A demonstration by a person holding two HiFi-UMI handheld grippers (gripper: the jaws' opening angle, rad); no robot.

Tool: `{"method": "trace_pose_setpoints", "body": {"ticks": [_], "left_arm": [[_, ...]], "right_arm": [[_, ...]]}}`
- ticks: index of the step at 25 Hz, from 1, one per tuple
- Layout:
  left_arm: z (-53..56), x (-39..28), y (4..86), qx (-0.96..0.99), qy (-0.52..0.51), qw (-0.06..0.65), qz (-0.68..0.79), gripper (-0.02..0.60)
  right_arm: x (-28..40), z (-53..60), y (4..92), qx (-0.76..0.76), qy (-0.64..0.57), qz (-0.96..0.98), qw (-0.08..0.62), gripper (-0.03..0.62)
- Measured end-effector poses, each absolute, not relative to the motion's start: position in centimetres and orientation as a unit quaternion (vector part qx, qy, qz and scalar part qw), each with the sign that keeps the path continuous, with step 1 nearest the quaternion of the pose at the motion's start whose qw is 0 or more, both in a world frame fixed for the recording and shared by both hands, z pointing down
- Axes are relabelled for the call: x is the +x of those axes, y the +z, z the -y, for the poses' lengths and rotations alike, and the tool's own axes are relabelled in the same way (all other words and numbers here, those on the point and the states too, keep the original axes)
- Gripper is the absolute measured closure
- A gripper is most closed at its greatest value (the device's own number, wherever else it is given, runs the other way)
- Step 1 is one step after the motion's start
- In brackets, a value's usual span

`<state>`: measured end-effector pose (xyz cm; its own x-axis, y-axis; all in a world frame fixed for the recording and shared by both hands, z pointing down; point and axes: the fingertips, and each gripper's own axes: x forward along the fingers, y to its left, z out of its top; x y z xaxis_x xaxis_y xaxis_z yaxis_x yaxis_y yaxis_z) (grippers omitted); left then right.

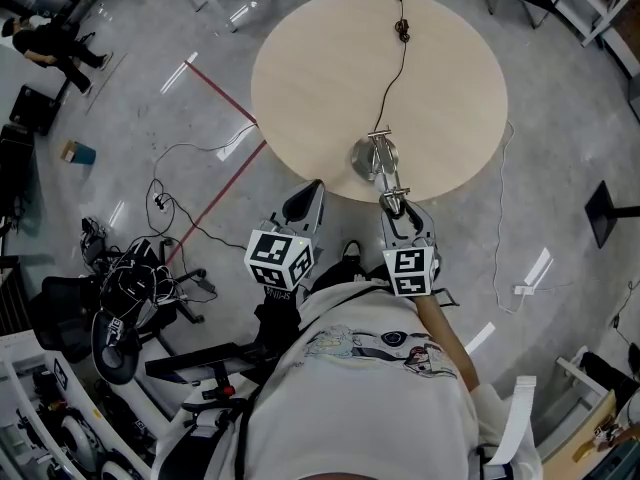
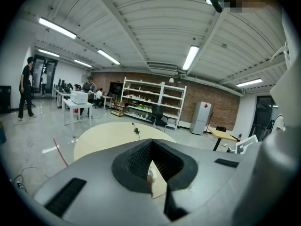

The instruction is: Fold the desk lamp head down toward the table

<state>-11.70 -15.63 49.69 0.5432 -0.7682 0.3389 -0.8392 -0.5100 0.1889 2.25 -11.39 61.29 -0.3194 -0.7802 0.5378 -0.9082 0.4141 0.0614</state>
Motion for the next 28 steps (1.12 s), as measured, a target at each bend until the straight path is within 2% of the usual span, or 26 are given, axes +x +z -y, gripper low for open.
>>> {"method": "trace_pose_setpoints", "body": {"ticks": [28], "left_arm": [[16.5, -13.1, 50.1, 0.851, 0.114, 0.168, 0.485, 0.580]], "right_arm": [[1.6, 12.4, 68.4, 0.506, 0.164, 0.794, 0.293, 0.416]]}}
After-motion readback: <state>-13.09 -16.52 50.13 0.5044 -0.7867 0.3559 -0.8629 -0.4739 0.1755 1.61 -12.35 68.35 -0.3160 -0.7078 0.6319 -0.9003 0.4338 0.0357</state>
